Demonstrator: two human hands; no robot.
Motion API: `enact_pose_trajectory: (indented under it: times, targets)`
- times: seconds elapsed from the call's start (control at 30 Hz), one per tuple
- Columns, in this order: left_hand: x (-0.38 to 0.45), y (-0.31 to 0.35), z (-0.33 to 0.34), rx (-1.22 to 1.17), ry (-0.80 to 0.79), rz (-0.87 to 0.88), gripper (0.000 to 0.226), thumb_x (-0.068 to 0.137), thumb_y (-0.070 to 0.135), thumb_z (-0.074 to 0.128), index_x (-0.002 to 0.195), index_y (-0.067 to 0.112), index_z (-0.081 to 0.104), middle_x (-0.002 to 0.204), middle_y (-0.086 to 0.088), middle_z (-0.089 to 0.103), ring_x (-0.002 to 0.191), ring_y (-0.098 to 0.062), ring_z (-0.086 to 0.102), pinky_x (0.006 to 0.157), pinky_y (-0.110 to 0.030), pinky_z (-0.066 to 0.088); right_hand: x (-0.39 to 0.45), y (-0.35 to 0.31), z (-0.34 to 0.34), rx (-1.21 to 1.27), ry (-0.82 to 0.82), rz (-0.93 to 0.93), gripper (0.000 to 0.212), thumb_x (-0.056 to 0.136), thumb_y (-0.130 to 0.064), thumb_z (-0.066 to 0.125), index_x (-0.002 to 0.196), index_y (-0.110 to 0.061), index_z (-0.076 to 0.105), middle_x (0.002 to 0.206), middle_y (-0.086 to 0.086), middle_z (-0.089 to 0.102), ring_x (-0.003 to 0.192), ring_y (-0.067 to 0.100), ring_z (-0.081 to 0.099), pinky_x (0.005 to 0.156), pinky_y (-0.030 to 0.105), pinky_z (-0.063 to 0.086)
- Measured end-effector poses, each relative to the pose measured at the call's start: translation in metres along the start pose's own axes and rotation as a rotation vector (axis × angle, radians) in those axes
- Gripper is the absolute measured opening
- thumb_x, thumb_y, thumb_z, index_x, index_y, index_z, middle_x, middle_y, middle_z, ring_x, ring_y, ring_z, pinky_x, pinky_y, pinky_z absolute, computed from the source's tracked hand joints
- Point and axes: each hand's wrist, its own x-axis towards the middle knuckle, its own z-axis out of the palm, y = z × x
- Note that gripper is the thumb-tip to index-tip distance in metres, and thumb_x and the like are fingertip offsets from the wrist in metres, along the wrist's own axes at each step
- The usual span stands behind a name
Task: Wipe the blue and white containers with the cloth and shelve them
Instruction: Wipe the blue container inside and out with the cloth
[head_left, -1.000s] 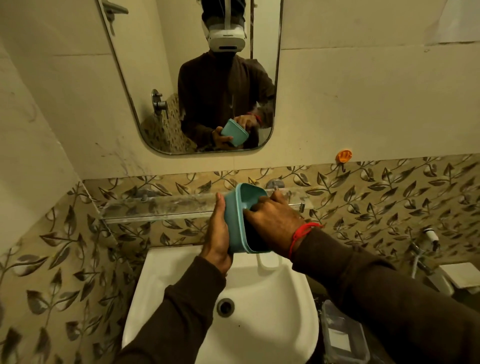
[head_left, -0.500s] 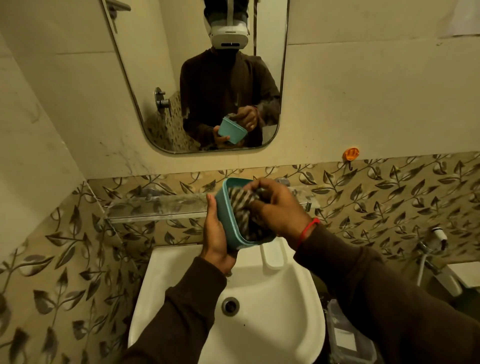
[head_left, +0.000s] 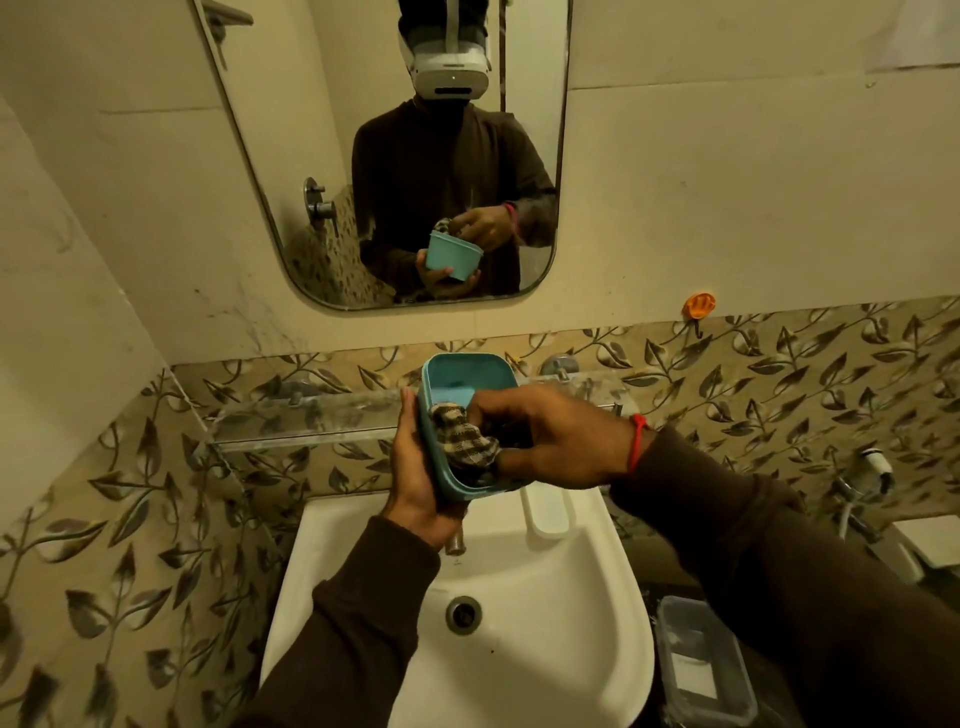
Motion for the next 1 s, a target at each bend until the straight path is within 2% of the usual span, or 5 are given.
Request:
enact_pose_trajectory:
  times: [0.17, 0.33, 0.63, 0.87, 1.0]
  targets:
    - [-0.006, -0.003, 0.007, -0.026, -0.039, -0.1, 0.071, 0.094, 0.072, 0.035, 0.119, 0.015, 0.069, 0.108, -0.022, 0.078, 0.089, -0.037, 0.078, 0.065, -0.05, 0.064, 0.004, -0.007, -0.014, -0.368, 0.042, -0.146, 0.034, 0.087, -0.012, 0.065, 0.12, -0.017, 0.06, 0.119, 0.004, 0.067, 0.108, 0.016, 0.063, 0.091, 0.023, 0.05]
    - [-0.004, -0.006, 0.017, 0.074, -0.033, -0.089, 0.071, 0.091, 0.076, 0.036, 0.129, 0.023, 0.065, 0.118, -0.02, 0.076, 0.103, -0.039, 0.073, 0.073, -0.054, 0.062, 0.02, -0.005, -0.011, -0.914, 0.168, -0.138, 0.046, 0.084, -0.022, 0.068, 0.127, -0.017, 0.053, 0.135, 0.011, 0.055, 0.118, 0.032, 0.051, 0.095, 0.048, 0.047]
    - [-0.002, -0.007, 0.012, 0.249, 0.03, 0.061, 0.063, 0.09, 0.077, 0.039, 0.115, 0.032, 0.075, 0.117, -0.015, 0.077, 0.106, -0.036, 0.074, 0.087, -0.061, 0.058, 0.015, 0.002, 0.016, -1.195, 0.102, 0.118, 0.066, 0.075, -0.042, 0.074, 0.127, -0.011, 0.048, 0.127, 0.016, 0.057, 0.119, 0.035, 0.044, 0.098, 0.048, 0.038]
    - [-0.001, -0.01, 0.002, 0.358, 0.008, 0.108, 0.066, 0.083, 0.078, 0.044, 0.109, 0.029, 0.079, 0.109, -0.013, 0.08, 0.097, -0.031, 0.077, 0.071, -0.043, 0.064, 0.002, -0.001, 0.02, -1.126, -0.15, 0.056, 0.048, 0.084, -0.041, 0.064, 0.124, -0.018, 0.053, 0.119, 0.008, 0.063, 0.112, 0.029, 0.052, 0.097, 0.045, 0.036]
    - [-0.002, -0.008, -0.003, 0.157, -0.029, 0.033, 0.074, 0.09, 0.075, 0.037, 0.122, 0.019, 0.074, 0.12, -0.019, 0.075, 0.107, -0.037, 0.073, 0.088, -0.056, 0.059, -0.006, -0.007, 0.006, -0.361, -0.107, 0.152, 0.021, 0.094, -0.023, 0.052, 0.112, -0.014, 0.061, 0.101, 0.01, 0.068, 0.088, 0.021, 0.065, 0.081, 0.037, 0.053]
